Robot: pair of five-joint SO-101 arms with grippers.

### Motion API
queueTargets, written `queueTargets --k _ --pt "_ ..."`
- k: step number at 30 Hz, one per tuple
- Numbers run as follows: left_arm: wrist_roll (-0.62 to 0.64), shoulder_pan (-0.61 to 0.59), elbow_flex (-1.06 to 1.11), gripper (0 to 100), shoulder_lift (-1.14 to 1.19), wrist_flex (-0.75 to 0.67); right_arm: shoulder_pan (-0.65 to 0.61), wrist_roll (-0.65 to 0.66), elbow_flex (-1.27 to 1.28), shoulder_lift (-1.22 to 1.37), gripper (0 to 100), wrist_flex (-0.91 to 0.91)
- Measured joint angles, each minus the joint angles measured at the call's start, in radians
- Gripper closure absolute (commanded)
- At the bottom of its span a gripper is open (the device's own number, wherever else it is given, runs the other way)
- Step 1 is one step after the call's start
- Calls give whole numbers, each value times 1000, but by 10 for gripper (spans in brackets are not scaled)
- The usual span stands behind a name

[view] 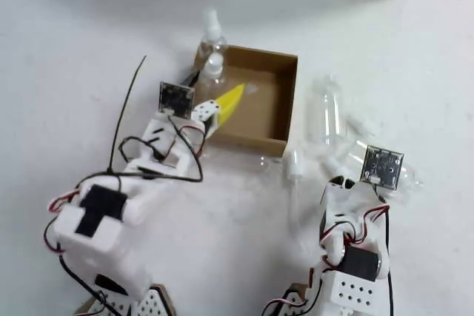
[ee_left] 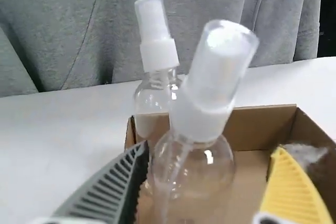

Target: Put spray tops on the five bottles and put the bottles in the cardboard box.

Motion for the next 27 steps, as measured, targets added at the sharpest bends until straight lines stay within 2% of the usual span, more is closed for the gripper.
queueTargets --k 20,27 --pt "0 0 434 661 -563 6 0 0 0 0 984 0" --pt "0 0 522 661 -781 252 0 0 0 0 984 0"
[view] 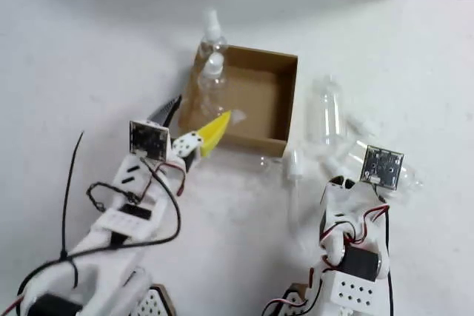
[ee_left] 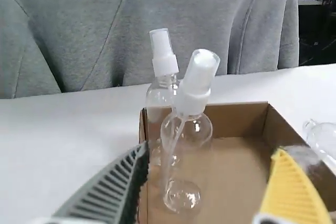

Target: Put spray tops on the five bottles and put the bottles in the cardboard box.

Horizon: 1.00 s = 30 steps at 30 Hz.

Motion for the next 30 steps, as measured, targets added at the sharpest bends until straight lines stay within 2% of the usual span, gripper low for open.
queueTargets --k 11,15,23,30 --pt "0 0 163 661 -520 347 0 0 0 0 984 0" --pt "0 2 176 662 -736 552 0 0 0 0 984 0" --pt "0 2 175 662 -1203 1102 0 0 0 0 984 0" --pt "0 0 61 661 -1232 1398 0 0 0 0 984 0"
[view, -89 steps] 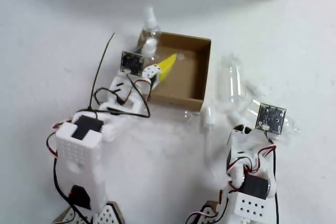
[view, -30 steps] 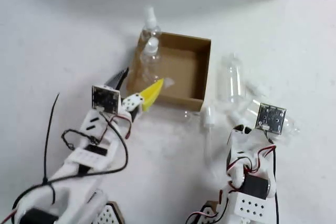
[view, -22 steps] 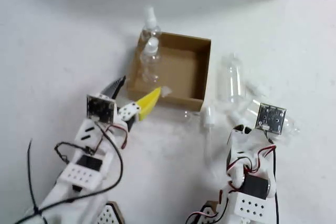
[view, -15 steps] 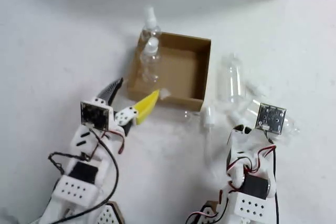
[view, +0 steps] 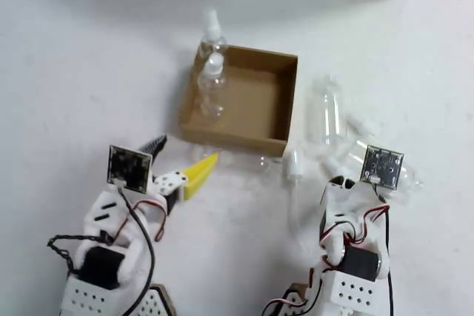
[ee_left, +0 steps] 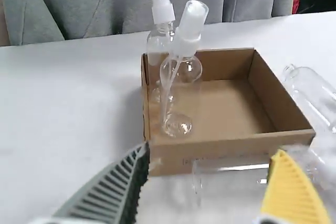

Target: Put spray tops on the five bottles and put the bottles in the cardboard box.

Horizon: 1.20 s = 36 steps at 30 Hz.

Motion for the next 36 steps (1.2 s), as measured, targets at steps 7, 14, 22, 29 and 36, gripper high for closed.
queueTargets --k 7,14,22,29,36 --pt "0 -2 -203 661 0 359 0 0 0 0 984 0" --pt "-109 0 -230 794 -5 411 0 0 0 0 984 0" --pt "-233 -2 -305 941 -8 411 0 0 0 0 984 0" --pt "-288 0 -379 940 97 411 0 0 0 0 984 0" --pt "-288 0 -649 940 542 422 0 0 0 0 984 0"
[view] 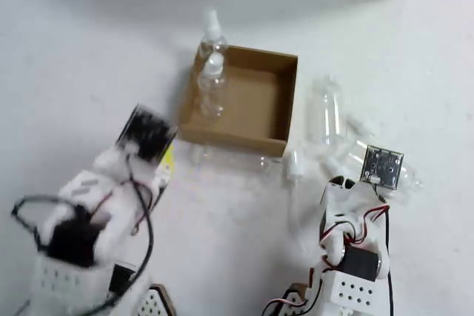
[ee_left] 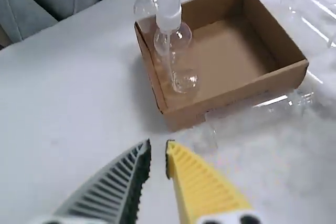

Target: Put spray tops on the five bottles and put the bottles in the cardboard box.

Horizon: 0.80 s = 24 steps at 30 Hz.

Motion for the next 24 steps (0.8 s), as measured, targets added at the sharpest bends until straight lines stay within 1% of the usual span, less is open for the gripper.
queueTargets --k 3,5,8,12,16,18,20,22,24 --pt "0 2 -129 940 193 37 0 0 0 0 984 0" --pt "-26 23 -198 940 290 69 0 0 0 0 984 0" --pt "-127 94 -261 940 399 115 0 0 0 0 984 0" --pt "-261 207 -284 940 480 152 0 0 0 0 984 0" --pt "-453 311 -284 940 548 153 9 0 0 0 984 0" --pt "-560 358 -284 940 600 153 57 0 0 0 984 -2" --pt "-631 402 -285 938 666 147 138 0 0 -5 984 -48" --pt "-649 436 -285 937 736 95 221 0 0 -3 984 -86" --pt "-655 454 -285 936 807 29 278 0 0 0 984 -103"
